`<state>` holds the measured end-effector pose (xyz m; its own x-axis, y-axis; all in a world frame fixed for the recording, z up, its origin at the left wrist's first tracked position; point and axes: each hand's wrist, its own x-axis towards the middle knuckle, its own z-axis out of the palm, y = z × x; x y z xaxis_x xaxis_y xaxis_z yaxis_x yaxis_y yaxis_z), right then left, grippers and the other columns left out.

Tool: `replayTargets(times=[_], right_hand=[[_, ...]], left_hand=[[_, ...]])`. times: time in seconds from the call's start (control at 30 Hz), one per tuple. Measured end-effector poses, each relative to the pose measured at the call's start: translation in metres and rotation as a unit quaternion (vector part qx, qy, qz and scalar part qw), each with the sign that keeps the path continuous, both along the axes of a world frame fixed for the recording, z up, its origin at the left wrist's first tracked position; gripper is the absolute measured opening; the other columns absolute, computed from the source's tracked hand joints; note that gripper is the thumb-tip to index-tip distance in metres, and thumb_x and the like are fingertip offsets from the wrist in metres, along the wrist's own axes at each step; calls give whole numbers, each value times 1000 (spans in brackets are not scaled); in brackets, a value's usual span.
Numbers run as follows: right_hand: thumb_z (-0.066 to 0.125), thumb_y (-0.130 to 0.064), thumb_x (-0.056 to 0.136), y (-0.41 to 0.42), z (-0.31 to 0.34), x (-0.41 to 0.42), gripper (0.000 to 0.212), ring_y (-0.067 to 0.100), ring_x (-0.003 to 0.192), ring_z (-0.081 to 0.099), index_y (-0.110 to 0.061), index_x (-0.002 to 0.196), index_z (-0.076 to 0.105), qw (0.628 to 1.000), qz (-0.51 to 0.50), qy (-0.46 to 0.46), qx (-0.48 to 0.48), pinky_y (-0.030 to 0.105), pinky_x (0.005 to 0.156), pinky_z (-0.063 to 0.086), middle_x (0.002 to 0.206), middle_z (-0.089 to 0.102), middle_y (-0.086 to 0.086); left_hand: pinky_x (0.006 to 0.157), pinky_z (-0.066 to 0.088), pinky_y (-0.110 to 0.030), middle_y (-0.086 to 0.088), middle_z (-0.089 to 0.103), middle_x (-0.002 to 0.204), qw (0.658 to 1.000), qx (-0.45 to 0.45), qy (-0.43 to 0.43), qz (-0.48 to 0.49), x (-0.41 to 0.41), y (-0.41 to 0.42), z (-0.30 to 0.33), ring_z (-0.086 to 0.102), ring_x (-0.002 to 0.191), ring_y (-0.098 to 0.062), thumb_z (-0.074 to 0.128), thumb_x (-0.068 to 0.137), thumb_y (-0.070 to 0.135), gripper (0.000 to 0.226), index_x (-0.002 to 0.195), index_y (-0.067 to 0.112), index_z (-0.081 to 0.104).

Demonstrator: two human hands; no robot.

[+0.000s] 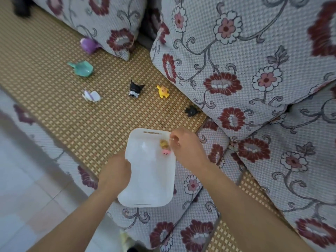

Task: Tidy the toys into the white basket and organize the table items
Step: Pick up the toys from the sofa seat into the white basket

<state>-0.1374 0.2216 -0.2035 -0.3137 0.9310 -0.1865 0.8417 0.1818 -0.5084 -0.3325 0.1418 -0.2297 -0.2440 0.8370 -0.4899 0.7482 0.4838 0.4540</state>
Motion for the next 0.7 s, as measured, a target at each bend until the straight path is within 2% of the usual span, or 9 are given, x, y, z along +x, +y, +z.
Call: replayTargets(times=[0.1,0.17,0.3,0.37,0.47,0.6,0.63,0.7], right_hand=[[56,-12,91,11,-16,-13,6,20,83,60,-10,91,62,997,-76,11,-3,41,75,53,91,63,5],[54,-14,93,18,-34,-24,7,21,87,60,-10,96,59,995,-87,-23,-37,41,77,53,97,62,6],[55,-30,95,21,-65,-46,37,29,100,59,-7,122,47,983,-91,-97,-130,37,75,49,121,51,12],[57,-36,93,21,-77,-58,47,31,106,57,-8,127,42,976,-91,-131,-150,36,75,46,126,46,13],[60,-28,92,23,-87,-70,39,28,107,58,-12,124,43,968,-109,-147,-172,34,75,45,124,49,8],[57,-6,91,26,-95,-74,25,25,92,66,-14,115,56,970,-125,-123,-171,31,73,53,118,61,4],[55,-3,91,28,-97,-74,26,21,81,67,-17,113,60,969,-134,-112,-176,29,65,55,113,65,1],[52,-4,93,32,-91,-70,22,6,56,61,-21,99,64,969,-147,-92,-175,16,45,44,92,70,-3]], left_hand=[[61,33,-33,-14,50,75,999,-2,27,36,-30,-1,-1,48,68,-30,37,92,4,13,80,9,40],[65,34,-34,-13,48,78,997,-15,48,56,-50,-1,-4,48,74,-31,37,93,5,13,81,6,43],[69,32,-35,-10,45,79,995,-15,70,74,-76,2,-11,47,80,-33,37,93,7,8,87,7,41],[69,32,-35,-9,44,80,994,-17,73,80,-86,6,-19,46,79,-32,36,94,7,7,88,7,41],[64,34,-34,-8,46,74,994,-22,68,80,-97,14,-32,49,75,-31,36,93,8,12,91,4,47],[61,35,-34,-10,48,78,996,-17,67,62,-104,24,-43,47,72,-30,35,93,10,12,94,7,47],[59,37,-35,-10,47,76,996,-14,64,58,-106,26,-45,48,70,-32,35,93,10,13,95,6,48],[61,46,-42,-9,43,71,997,-10,54,52,-108,29,-47,55,72,-39,36,92,9,15,97,6,50]])
